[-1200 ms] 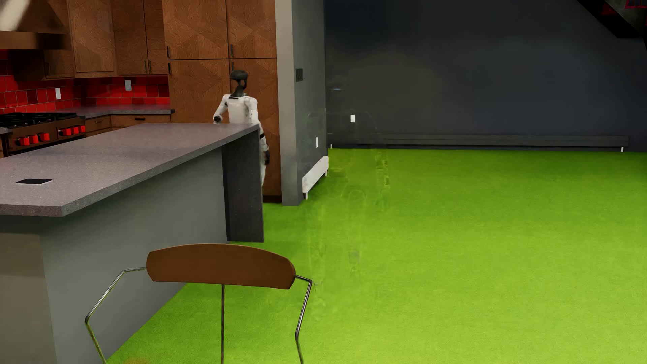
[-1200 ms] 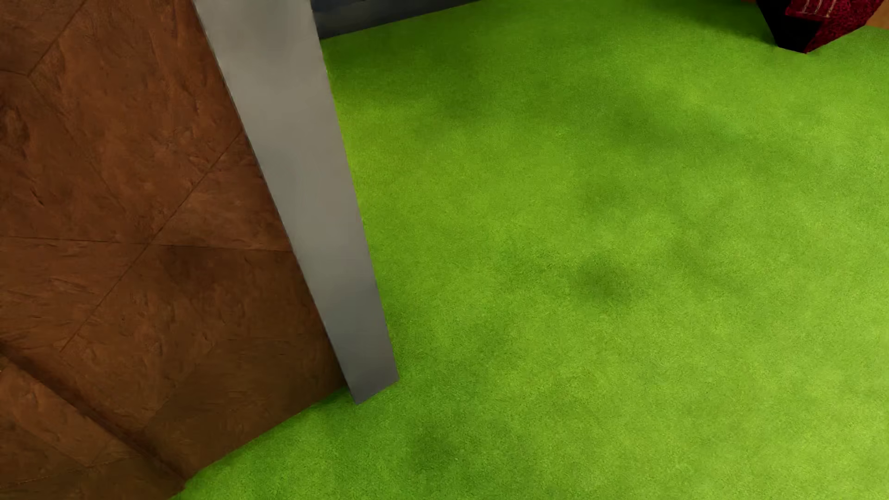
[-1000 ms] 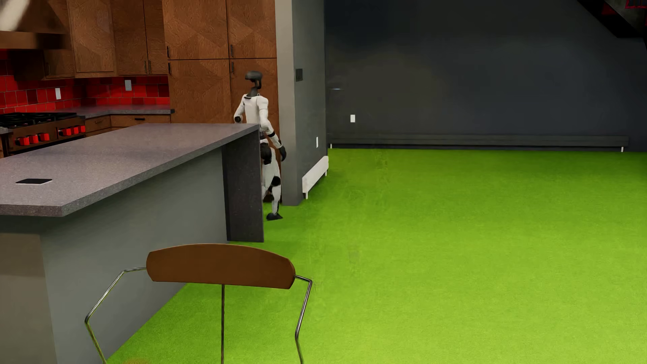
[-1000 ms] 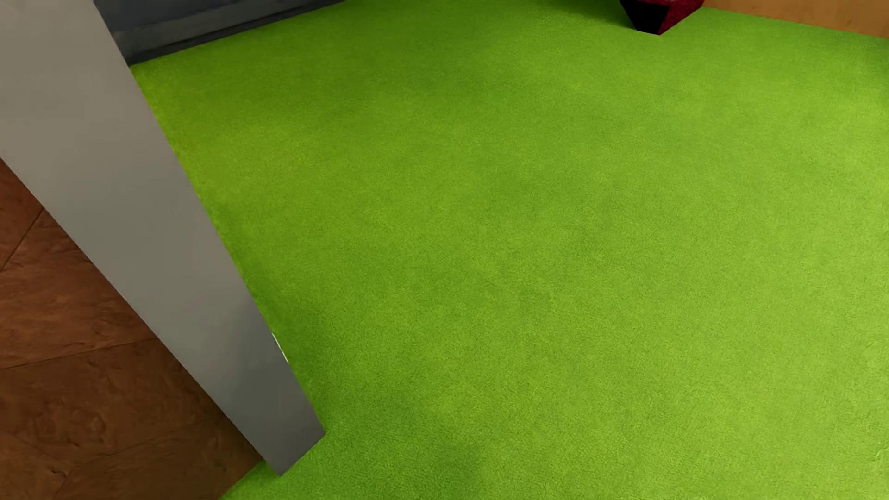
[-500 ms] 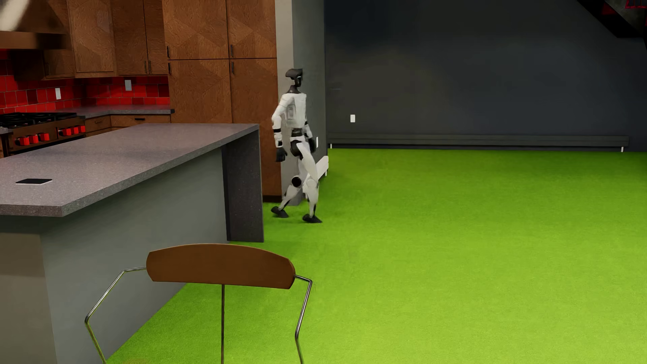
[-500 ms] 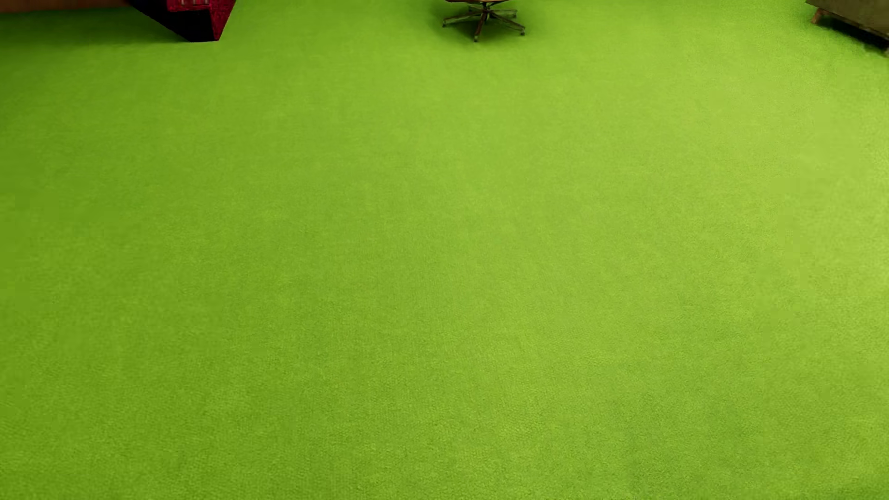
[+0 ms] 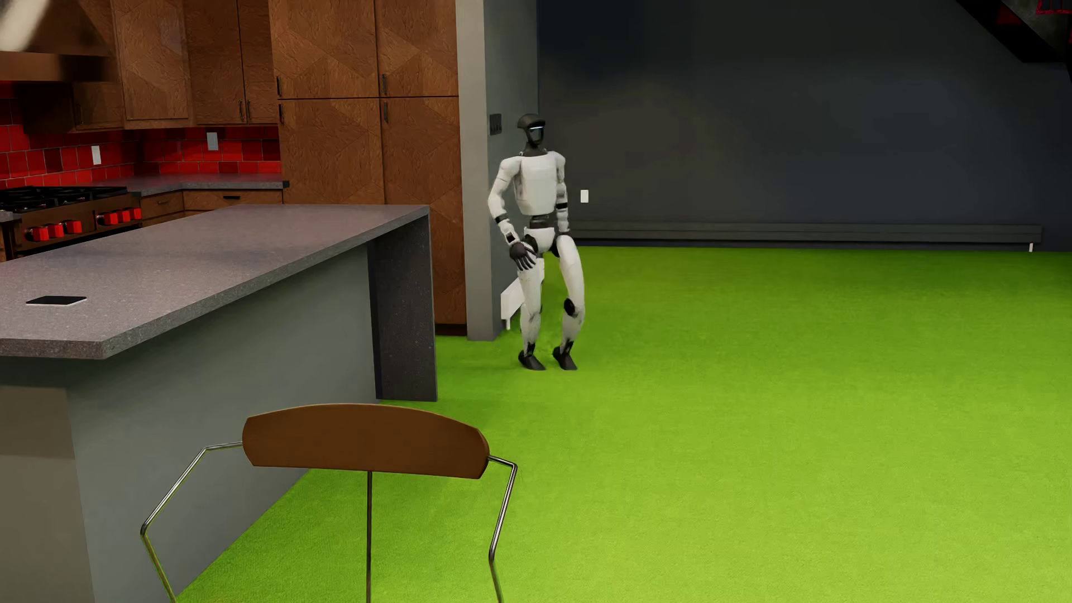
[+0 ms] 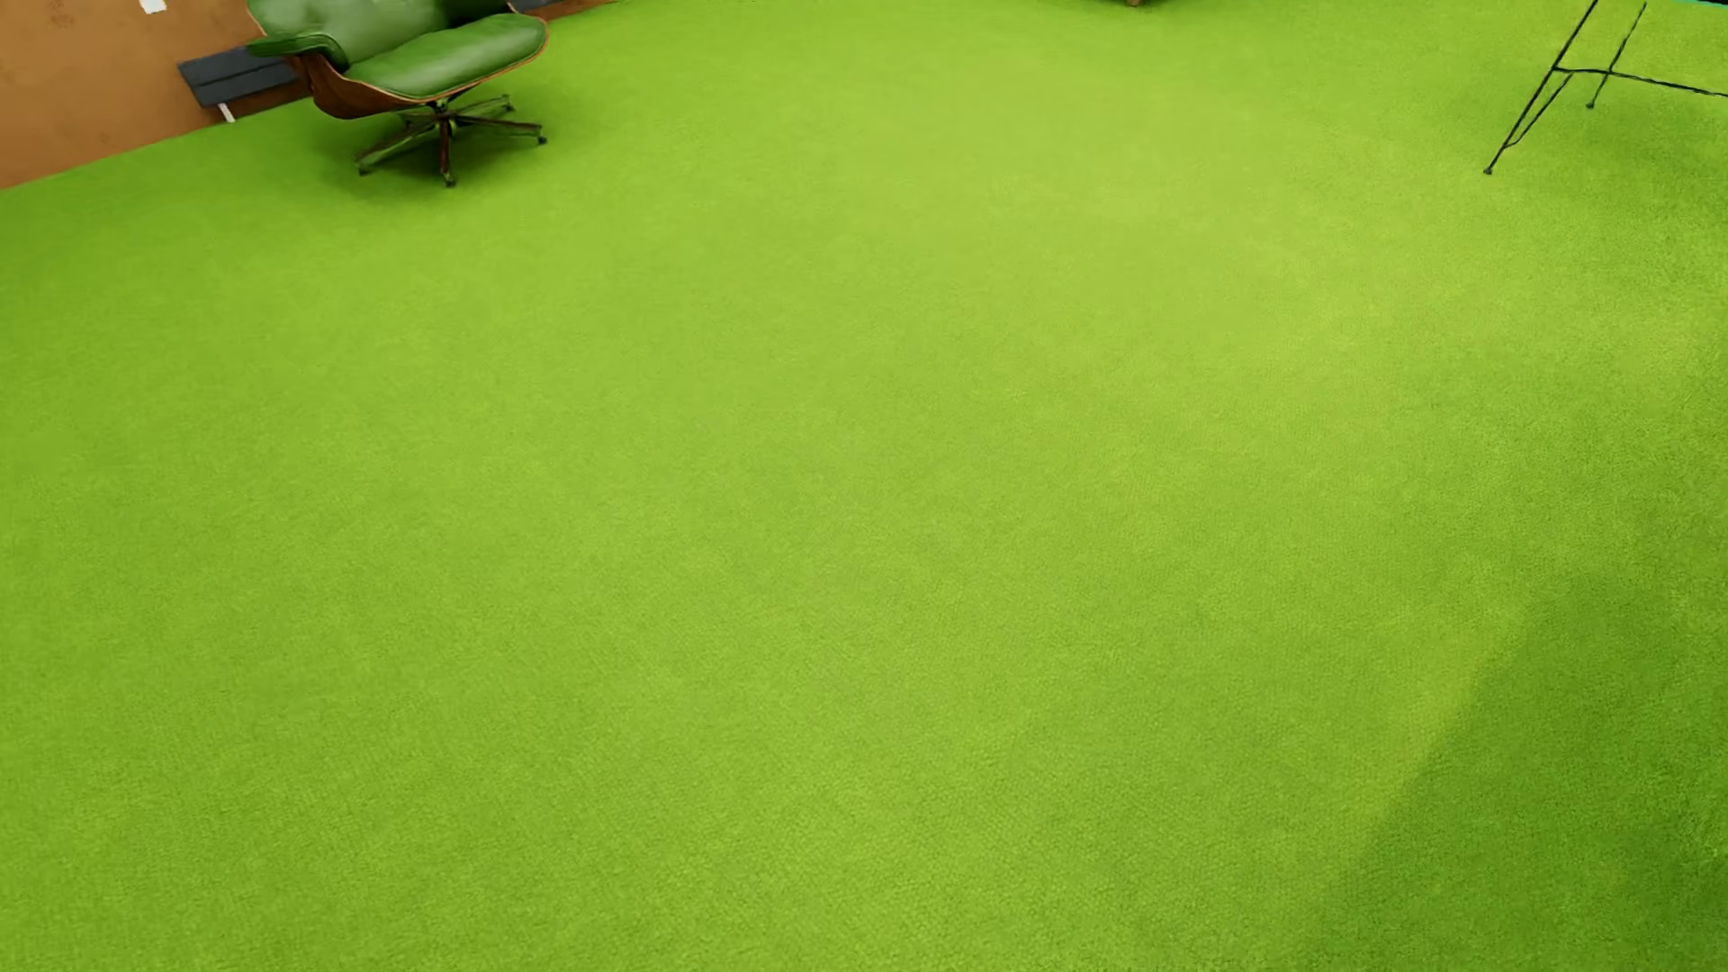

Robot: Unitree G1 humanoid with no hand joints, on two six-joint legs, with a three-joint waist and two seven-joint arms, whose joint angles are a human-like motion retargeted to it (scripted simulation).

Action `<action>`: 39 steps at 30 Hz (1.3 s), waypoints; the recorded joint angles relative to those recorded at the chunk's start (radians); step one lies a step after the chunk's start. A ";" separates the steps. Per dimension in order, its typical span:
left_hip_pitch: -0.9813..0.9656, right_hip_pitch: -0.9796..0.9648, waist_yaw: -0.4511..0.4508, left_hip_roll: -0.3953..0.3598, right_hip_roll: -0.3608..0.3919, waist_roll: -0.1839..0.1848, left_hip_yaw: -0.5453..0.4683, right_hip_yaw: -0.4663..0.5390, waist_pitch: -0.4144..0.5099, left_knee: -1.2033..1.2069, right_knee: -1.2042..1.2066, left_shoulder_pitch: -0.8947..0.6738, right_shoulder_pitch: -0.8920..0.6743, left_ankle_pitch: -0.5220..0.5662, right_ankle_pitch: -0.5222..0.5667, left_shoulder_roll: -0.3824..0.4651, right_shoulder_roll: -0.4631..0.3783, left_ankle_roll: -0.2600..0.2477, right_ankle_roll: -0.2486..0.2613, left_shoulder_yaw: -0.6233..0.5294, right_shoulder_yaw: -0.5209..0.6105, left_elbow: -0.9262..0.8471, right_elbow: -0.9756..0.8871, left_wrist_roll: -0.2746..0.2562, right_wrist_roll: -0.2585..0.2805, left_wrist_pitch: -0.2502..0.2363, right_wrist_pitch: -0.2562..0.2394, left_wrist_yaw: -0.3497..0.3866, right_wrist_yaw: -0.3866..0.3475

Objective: Walk to the dark orange chair

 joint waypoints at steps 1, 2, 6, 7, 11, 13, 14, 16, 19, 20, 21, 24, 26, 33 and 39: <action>-0.009 0.029 0.013 -0.011 -0.006 0.000 0.000 0.000 0.007 -0.118 -0.009 -0.004 -0.027 0.072 -0.001 0.008 0.004 0.000 0.000 0.018 0.013 -0.008 0.001 0.000 0.000 0.000 0.000 0.000 0.000; -0.022 0.053 0.016 -0.023 -0.014 0.001 0.000 0.000 0.013 -0.207 -0.013 -0.012 -0.045 0.124 -0.002 0.017 0.012 0.000 0.000 0.042 0.034 -0.016 0.017 0.000 0.000 0.000 0.000 0.000 0.000; -0.075 0.169 -0.002 -0.084 -0.024 0.025 0.000 0.000 0.034 -0.307 -0.015 -0.062 0.010 0.186 -0.011 0.049 0.020 0.000 0.000 0.185 0.195 -0.058 0.129 0.000 0.000 0.000 0.000 0.000 0.000; -0.062 0.206 0.015 -0.086 -0.029 0.027 0.000 0.000 0.030 -0.294 -0.016 -0.058 0.037 0.194 -0.005 0.054 0.022 0.000 0.000 0.238 0.282 -0.081 0.184 0.000 0.000 0.000 0.000 0.000 0.000; -0.001 0.199 0.073 -0.072 -0.089 -0.053 0.000 0.000 -0.006 -0.194 0.098 -0.068 0.182 0.095 0.228 0.077 0.057 0.000 0.000 0.273 0.597 -0.055 0.354 0.000 0.000 0.000 0.000 0.000 0.000; 0.061 -0.052 0.053 -0.056 -0.101 -0.091 0.000 0.000 -0.021 -0.203 0.438 -0.076 0.192 -0.004 0.410 0.073 0.036 0.000 0.000 0.220 0.610 -0.049 0.343 0.000 0.000 0.000 0.000 0.000 0.000; 0.090 -0.194 0.019 -0.045 -0.092 -0.094 0.000 0.000 -0.033 -0.218 0.623 -0.085 0.184 -0.036 0.454 0.064 0.025 0.000 0.000 0.197 0.559 -0.050 0.329 0.000 0.000 0.000 0.000 0.000 0.000; 0.180 -0.398 -0.066 -0.021 -0.061 -0.060 0.000 0.000 -0.040 -0.266 0.827 -0.106 0.172 -0.069 0.315 0.038 0.013 0.000 0.000 0.176 0.395 -0.067 0.281 0.000 0.000 0.000 0.000 0.000 0.000; 0.362 -0.516 -0.150 -0.019 -0.015 -0.016 0.000 0.000 -0.013 -0.333 0.544 -0.117 0.181 -0.097 0.431 0.021 0.033 0.000 0.000 0.245 0.153 -0.121 0.169 0.000 0.000 0.000 0.000 0.000 0.000; 0.404 -0.511 -0.180 -0.024 -0.008 -0.012 0.000 0.000 0.002 -0.336 0.366 -0.124 0.178 -0.108 0.475 0.024 0.048 0.000 0.000 0.271 0.120 -0.134 0.143 0.000 0.000 0.000 0.000 0.000 0.000; 0.457 -0.488 -0.197 -0.033 -0.007 -0.013 0.000 0.000 0.019 -0.341 0.197 -0.131 0.178 -0.116 0.471 0.030 0.059 0.000 0.000 0.286 0.110 -0.142 0.124 0.000 0.000 0.000 0.000 0.000 0.000; 0.572 -0.485 -0.208 -0.074 -0.050 -0.015 0.000 0.000 0.028 -0.345 0.018 -0.125 0.192 -0.137 0.197 0.042 0.063 0.000 0.000 0.326 0.146 -0.170 0.119 0.000 0.000 0.000 0.000 0.000 0.000; 0.610 -0.528 -0.218 -0.040 -0.030 0.019 0.000 0.000 0.006 -0.317 0.062 -0.076 0.187 -0.108 0.449 0.033 0.062 0.000 0.000 0.359 0.221 -0.183 0.202 0.000 0.000 0.000 0.000 0.000 0.000; 0.073 -0.213 -0.015 0.156 0.047 0.089 0.000 0.000 -0.043 0.477 0.039 0.028 0.089 0.041 0.157 0.007 0.008 0.000 0.000 0.127 0.624 -0.036 0.374 0.000 0.000 0.000 0.000 0.000 0.000; -0.038 0.162 0.064 0.044 -0.037 0.009 0.000 0.000 0.045 -0.231 0.010 0.041 -0.012 0.126 -0.071 -0.017 -0.023 0.000 0.000 -0.003 0.051 0.001 0.082 0.000 0.000 0.000 0.000 0.000 0.000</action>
